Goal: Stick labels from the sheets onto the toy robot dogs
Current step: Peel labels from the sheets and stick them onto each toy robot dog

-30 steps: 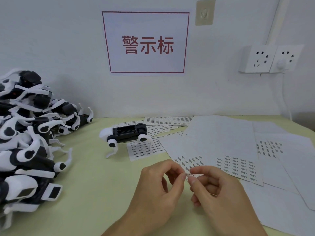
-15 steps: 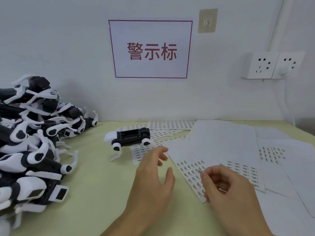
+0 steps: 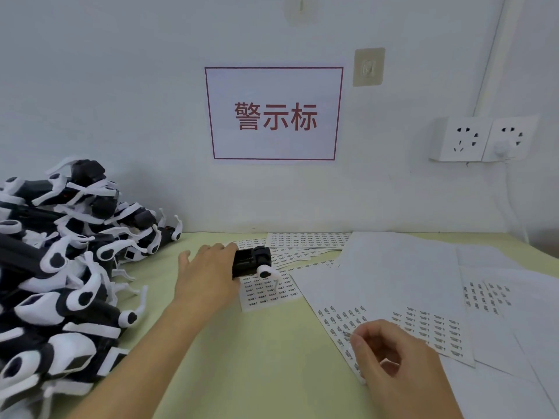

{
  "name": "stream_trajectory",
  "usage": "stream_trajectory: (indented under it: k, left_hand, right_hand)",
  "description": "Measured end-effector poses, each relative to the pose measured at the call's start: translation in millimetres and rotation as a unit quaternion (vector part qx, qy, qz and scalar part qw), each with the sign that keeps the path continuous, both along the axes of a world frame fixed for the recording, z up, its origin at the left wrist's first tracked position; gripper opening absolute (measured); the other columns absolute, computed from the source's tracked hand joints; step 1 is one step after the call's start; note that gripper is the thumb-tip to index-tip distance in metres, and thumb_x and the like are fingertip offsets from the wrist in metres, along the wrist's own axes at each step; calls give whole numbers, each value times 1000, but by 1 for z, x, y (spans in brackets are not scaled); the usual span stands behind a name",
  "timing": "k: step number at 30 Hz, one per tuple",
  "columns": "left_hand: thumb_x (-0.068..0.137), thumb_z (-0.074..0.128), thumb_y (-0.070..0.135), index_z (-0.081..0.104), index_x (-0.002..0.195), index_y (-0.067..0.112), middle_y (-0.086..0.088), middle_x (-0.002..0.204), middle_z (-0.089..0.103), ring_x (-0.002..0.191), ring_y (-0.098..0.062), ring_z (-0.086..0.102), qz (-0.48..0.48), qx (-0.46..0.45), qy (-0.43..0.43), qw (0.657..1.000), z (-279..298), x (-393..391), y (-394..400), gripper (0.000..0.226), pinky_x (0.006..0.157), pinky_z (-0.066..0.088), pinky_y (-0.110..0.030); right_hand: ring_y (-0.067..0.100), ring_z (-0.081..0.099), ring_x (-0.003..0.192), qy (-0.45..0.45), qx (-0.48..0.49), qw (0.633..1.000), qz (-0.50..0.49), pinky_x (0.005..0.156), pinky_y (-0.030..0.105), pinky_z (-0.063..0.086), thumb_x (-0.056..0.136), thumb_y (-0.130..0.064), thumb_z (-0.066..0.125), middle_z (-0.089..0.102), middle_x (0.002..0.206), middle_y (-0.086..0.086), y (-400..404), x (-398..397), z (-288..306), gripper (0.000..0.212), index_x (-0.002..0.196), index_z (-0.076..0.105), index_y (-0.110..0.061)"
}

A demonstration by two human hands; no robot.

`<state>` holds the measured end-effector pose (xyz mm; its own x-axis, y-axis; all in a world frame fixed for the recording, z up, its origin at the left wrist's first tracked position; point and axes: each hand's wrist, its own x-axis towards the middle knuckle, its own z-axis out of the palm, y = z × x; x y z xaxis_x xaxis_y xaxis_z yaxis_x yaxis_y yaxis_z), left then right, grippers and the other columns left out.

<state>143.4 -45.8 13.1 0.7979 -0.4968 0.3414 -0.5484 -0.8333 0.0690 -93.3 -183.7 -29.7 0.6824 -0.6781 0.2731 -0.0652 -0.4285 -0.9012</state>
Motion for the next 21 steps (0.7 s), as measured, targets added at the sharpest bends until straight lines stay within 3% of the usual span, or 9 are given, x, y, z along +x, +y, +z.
stream_trajectory:
  k: [3, 4, 6, 8, 10, 12, 15, 18, 21]
  left_hand:
    - [89, 58, 45, 54, 113, 30, 12, 97, 55, 102, -18, 53, 6, 8, -36, 999, 2, -8, 1, 30, 79, 34, -33]
    - [85, 62, 50, 55, 109, 29, 12, 93, 53, 99, -18, 54, 1, -24, -13, 1000, 2, -12, 0, 33, 75, 35, -32]
    - [80, 71, 53, 55, 100, 27, 10, 88, 58, 86, -14, 60, -23, -170, 138, 975, 4, -25, 1, 37, 65, 41, -29]
    - [81, 74, 49, 57, 93, 22, 8, 80, 62, 61, -5, 62, -52, -328, 344, 878, 6, -42, 3, 34, 53, 41, -23]
    - [85, 71, 44, 57, 87, 20, 4, 72, 60, 49, -8, 54, -60, -413, 448, 791, 1, -59, 1, 28, 49, 36, -24]
    - [87, 68, 36, 57, 88, 18, -2, 73, 66, 54, -13, 57, -74, -499, 493, 709, -10, -75, -4, 21, 52, 35, -27]
    - [83, 70, 25, 55, 108, 7, -15, 83, 73, 73, -31, 70, -113, -588, 523, 607, -24, -92, -12, 34, 63, 54, -35]
    - [62, 79, 31, 47, 122, 26, -22, 88, 74, 86, -41, 72, -156, -590, 531, 588, -30, -100, -15, 68, 68, 54, -37]
    - [67, 87, 18, 46, 124, 56, -25, 96, 73, 89, -41, 73, -205, -587, 529, 577, -33, -100, -15, 80, 67, 57, -33]
  right_hand:
    - [12, 57, 52, -8, 1, 1000, 5, 57, 30, 50, 83, -6, 71, 65, 60, 1, 0, 0, -1, 28, 63, 67, -25]
    - [11, 56, 51, -13, -1, 1000, 8, 54, 28, 48, 84, -6, 71, 64, 59, 2, 1, 0, -1, 29, 63, 67, -27]
    - [10, 53, 51, -16, -8, 1000, 24, 51, 25, 45, 84, -6, 68, 63, 59, 2, 3, -1, -2, 29, 67, 65, -30]
    - [7, 50, 51, -17, -14, 999, 44, 50, 23, 41, 85, -7, 66, 62, 60, 1, 4, -1, -2, 28, 70, 63, -31]
    - [6, 48, 52, -20, -17, 998, 55, 50, 23, 39, 85, -7, 66, 61, 61, 0, 4, -2, -2, 29, 69, 61, -31]
    - [12, 47, 53, -21, -17, 998, 60, 52, 26, 40, 85, -9, 65, 60, 61, -1, 4, -3, -1, 29, 68, 60, -32]
    - [17, 44, 51, -19, -21, 998, 62, 54, 27, 40, 84, -10, 65, 58, 59, -3, 3, -4, -1, 29, 68, 59, -33]
    - [16, 45, 52, -16, -26, 998, 58, 51, 25, 39, 84, -8, 66, 59, 59, -3, 4, -3, -1, 29, 67, 59, -31]
    - [14, 44, 51, -13, -30, 998, 55, 51, 27, 39, 83, -10, 67, 60, 61, -2, 4, -2, -2, 26, 68, 61, -30]
